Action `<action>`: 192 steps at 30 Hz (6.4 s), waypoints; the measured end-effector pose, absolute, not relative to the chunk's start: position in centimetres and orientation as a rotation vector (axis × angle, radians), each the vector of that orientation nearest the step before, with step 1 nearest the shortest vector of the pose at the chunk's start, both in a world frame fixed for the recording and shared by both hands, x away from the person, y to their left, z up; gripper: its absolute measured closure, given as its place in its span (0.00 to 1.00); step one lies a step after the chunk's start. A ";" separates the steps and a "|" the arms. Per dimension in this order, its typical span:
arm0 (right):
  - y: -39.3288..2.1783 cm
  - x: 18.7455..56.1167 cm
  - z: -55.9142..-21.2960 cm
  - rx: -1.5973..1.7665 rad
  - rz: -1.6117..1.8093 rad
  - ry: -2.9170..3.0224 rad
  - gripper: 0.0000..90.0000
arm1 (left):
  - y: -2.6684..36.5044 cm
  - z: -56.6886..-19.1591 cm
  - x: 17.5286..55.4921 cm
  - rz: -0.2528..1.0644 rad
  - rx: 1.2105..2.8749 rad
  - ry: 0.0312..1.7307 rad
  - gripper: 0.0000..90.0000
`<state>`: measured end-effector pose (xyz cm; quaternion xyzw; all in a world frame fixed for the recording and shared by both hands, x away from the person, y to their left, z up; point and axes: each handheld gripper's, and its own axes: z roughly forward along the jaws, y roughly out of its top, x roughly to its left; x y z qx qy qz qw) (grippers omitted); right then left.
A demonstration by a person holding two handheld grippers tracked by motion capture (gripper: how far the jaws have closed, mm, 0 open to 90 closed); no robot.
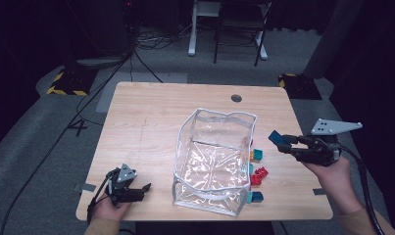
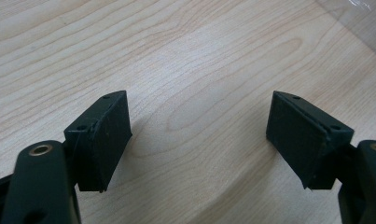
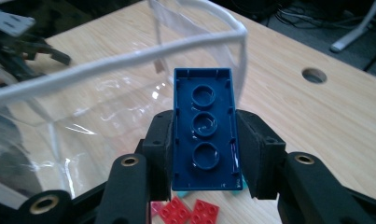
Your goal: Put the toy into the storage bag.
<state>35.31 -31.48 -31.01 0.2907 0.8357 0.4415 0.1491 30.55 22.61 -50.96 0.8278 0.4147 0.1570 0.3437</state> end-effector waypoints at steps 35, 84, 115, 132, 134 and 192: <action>-20.3 35.8 -23.3 0.543 1.327 2.511 0.66 | 22.6 -51.0 30.7 0.407 2.145 1.079 0.25; -15.5 40.2 -28.7 0.633 1.328 2.708 0.50 | 22.6 -51.0 30.7 0.403 2.145 1.077 0.25; -29.5 43.0 -31.1 0.981 1.222 2.432 0.52 | 22.6 -51.0 30.7 0.405 2.143 1.077 0.25; -31.2 45.5 -37.6 1.075 1.103 2.427 0.52 | 22.7 -51.0 30.8 0.409 2.137 1.090 0.25; -31.3 45.7 -38.4 1.087 1.085 2.430 0.52 | 22.7 -51.0 30.8 0.409 2.138 1.092 0.25; -30.7 49.9 -46.7 1.226 0.988 2.450 0.52 | 22.7 -51.0 30.9 0.417 2.134 1.102 0.25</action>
